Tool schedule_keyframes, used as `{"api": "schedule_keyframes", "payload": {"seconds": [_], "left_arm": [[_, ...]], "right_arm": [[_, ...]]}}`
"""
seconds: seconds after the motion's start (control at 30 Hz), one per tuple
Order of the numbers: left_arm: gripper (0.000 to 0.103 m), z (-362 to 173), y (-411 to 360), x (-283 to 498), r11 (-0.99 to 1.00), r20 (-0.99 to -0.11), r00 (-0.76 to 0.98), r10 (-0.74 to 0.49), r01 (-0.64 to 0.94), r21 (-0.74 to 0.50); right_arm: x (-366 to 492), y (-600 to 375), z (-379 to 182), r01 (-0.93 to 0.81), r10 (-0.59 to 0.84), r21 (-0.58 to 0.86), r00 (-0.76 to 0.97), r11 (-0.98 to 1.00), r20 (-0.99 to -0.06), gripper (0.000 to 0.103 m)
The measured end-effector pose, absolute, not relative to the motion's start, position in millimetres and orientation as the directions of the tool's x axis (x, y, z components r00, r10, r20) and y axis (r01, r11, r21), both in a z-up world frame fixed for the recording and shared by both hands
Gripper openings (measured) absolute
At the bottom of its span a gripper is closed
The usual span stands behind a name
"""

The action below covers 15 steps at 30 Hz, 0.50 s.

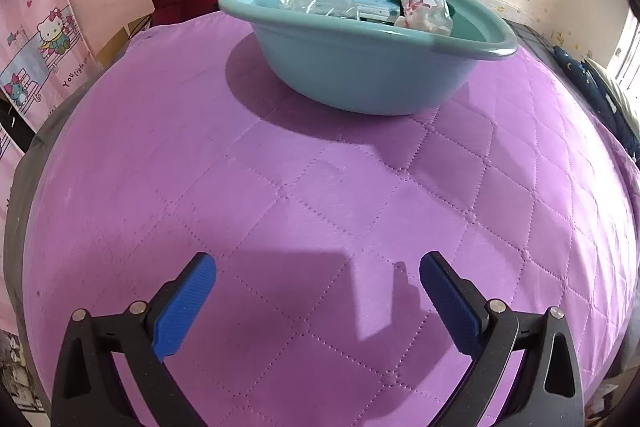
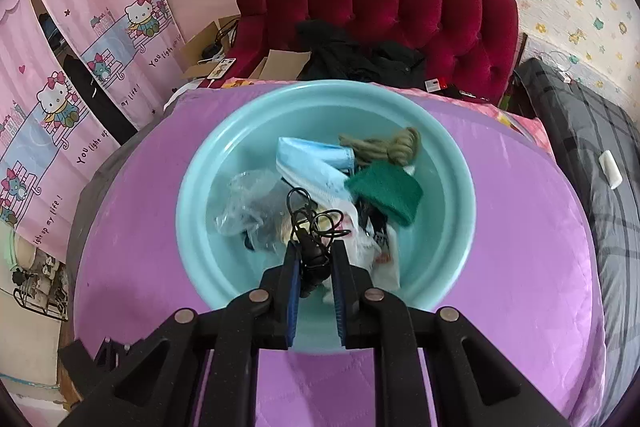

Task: Organize soft objects
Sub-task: 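Carry the black cable with the right tool over the basin, then open the right tool to drop the cable into the basin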

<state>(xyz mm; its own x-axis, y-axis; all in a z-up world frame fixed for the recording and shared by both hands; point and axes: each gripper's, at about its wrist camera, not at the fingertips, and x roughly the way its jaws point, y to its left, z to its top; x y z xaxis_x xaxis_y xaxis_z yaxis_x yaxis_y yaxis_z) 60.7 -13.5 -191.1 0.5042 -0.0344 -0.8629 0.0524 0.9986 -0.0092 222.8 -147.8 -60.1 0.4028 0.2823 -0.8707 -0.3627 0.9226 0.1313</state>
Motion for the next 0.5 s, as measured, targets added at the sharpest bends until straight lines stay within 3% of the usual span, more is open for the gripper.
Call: {"api": "schedule_keyframes", "payload": {"seconds": [0.33,0.4,0.47,0.5], "left_arm": [[0.103,-189.5,-11.2,59.4,0.999,-0.865,0.502,-0.027,0.032,-0.012],[0.103,-187.1,-10.8,59.1,1.000,-0.862,0.507,-0.022,0.027,-0.010],[0.103,-184.1,-10.9,58.5,1.000,-0.860,0.510,-0.020,0.024,-0.009],[0.103,-182.4,-11.1,58.8,1.000,-0.859,0.512,-0.019,0.022,-0.009]], "right_arm": [[248.0,-131.3,-77.7,-0.366,0.269,0.118,0.394,0.923,-0.879,0.018],[249.7,-131.4,-78.1,-0.363,0.270,0.120,0.397,0.924,-0.877,0.032],[250.0,-132.7,-76.8,-0.352,0.261,0.112,0.410,0.929,-0.874,0.056],[250.2,-133.3,-75.8,-0.347,0.252,0.104,0.415,0.932,-0.874,0.061]]}}
